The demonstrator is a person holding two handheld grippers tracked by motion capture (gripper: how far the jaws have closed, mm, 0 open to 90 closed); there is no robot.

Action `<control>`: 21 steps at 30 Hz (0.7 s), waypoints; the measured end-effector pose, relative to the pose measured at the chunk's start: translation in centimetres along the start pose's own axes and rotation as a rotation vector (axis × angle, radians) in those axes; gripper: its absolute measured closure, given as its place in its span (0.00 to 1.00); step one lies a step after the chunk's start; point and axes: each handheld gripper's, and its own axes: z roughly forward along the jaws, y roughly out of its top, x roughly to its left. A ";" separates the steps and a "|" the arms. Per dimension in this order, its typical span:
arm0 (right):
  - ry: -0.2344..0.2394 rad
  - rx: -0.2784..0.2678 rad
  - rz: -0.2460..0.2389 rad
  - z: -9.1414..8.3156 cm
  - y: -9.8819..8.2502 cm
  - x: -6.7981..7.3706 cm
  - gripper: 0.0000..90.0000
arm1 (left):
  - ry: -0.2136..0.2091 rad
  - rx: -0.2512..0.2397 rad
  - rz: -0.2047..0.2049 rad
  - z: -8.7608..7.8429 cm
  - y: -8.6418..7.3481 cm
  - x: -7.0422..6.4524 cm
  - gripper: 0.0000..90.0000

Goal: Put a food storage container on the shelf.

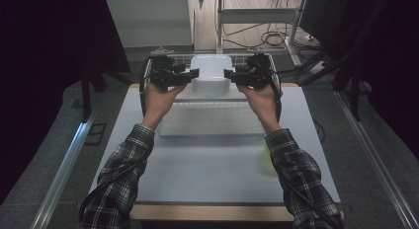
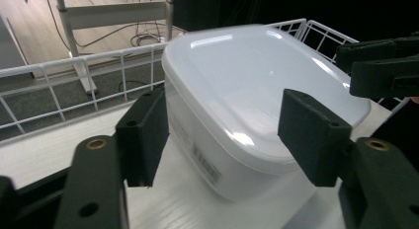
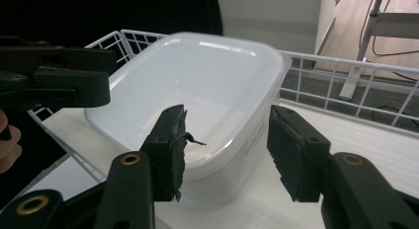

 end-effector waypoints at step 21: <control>0.090 -0.009 -0.020 -2.2 -1.4 -0.2 0.31 | -0.150 0.018 0.068 -2.2 -1.8 -1.6 0.08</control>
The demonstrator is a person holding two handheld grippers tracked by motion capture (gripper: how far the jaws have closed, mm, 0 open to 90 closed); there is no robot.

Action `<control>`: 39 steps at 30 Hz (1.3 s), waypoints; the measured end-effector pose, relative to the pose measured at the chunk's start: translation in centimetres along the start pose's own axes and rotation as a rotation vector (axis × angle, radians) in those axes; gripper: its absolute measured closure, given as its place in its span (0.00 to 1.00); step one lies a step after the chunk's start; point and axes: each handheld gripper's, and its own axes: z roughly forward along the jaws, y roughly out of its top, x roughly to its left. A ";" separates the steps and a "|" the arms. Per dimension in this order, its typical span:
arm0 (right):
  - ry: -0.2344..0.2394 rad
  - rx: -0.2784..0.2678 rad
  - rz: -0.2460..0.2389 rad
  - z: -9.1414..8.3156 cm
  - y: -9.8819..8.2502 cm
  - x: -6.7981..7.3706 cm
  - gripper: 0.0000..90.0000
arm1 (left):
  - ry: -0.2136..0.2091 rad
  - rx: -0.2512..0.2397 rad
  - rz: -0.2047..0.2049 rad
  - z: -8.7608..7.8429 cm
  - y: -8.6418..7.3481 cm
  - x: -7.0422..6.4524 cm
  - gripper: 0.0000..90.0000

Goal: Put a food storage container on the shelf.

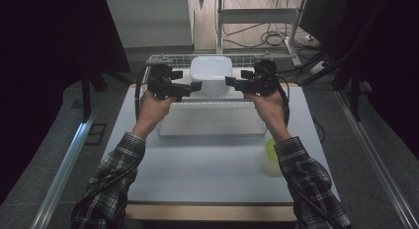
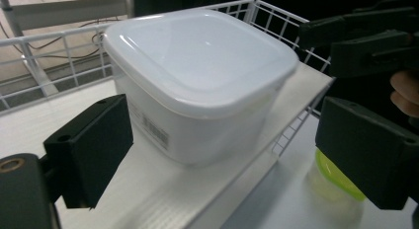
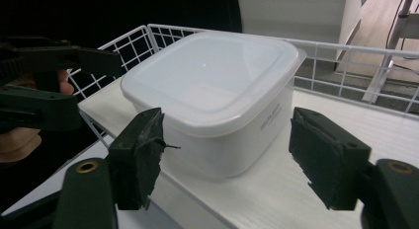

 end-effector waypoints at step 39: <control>0.038 0.066 -0.174 -3.3 -9.3 2.4 0.15 | -0.081 0.014 0.154 -4.3 -10.3 -4.4 0.09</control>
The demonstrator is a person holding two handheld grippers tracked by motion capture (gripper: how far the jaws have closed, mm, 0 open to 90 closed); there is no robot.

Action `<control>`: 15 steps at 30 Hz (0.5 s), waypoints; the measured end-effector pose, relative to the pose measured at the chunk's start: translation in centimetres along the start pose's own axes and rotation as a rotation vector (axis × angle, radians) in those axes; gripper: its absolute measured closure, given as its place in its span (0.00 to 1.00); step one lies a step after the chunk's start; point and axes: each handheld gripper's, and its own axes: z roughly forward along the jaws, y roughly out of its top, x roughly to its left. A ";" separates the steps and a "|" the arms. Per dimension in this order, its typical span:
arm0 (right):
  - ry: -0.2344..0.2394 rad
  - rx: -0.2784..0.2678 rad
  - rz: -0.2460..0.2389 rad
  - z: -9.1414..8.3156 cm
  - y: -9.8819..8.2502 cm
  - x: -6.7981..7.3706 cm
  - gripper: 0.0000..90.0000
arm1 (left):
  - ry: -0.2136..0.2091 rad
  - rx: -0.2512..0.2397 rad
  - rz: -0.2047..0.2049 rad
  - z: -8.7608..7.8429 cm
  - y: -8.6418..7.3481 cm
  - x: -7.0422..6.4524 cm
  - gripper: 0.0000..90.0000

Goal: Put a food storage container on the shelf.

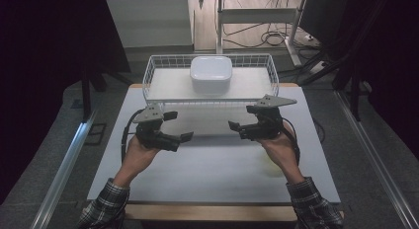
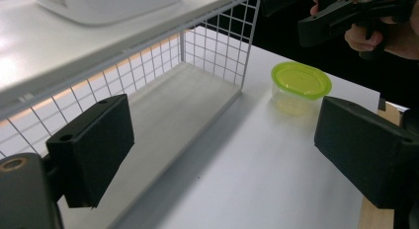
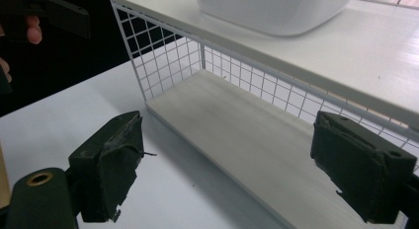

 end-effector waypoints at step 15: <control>-0.026 0.025 -0.010 -0.7 -3.3 -0.4 0.13 | 0.050 0.032 0.017 1.1 -3.5 -0.8 0.09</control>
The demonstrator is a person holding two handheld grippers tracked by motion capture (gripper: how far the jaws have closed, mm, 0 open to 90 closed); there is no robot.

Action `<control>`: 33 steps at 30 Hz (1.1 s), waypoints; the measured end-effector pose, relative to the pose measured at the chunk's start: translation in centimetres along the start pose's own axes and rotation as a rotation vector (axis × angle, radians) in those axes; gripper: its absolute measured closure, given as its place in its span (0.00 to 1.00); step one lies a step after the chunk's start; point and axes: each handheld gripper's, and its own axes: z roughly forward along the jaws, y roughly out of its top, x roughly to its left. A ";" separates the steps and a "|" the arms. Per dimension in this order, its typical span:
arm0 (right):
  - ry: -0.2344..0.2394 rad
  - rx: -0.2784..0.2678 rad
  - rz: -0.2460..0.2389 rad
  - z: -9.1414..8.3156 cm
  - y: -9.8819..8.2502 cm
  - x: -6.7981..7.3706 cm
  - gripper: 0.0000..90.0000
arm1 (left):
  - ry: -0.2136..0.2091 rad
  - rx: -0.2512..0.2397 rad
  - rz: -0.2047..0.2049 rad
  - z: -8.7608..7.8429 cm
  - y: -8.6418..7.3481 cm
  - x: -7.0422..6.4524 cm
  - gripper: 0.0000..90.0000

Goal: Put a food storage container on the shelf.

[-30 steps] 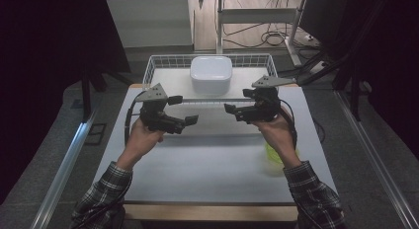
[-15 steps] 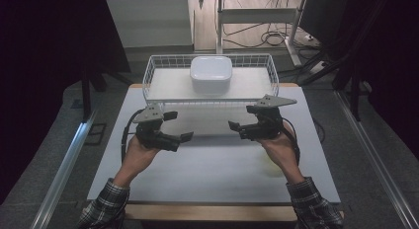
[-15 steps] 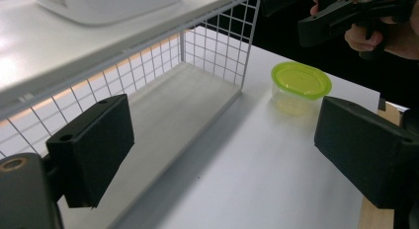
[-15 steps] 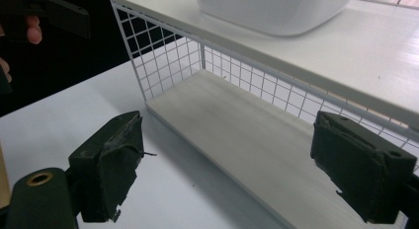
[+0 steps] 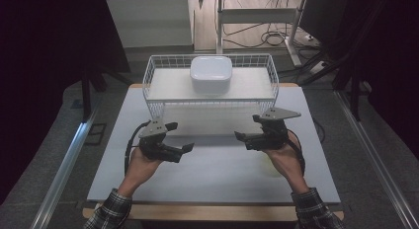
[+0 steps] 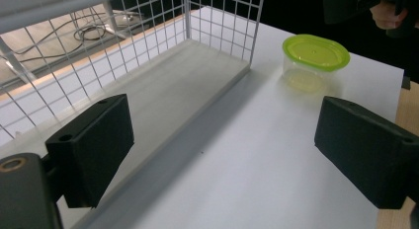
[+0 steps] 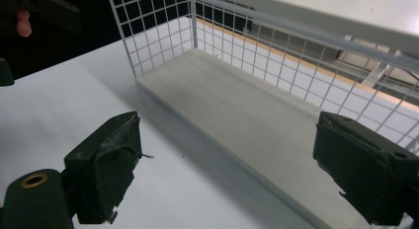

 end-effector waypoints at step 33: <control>-0.096 0.128 0.130 -1.7 -7.7 -1.4 0.05 | 0.063 0.078 -0.063 0.6 -7.6 -1.0 0.07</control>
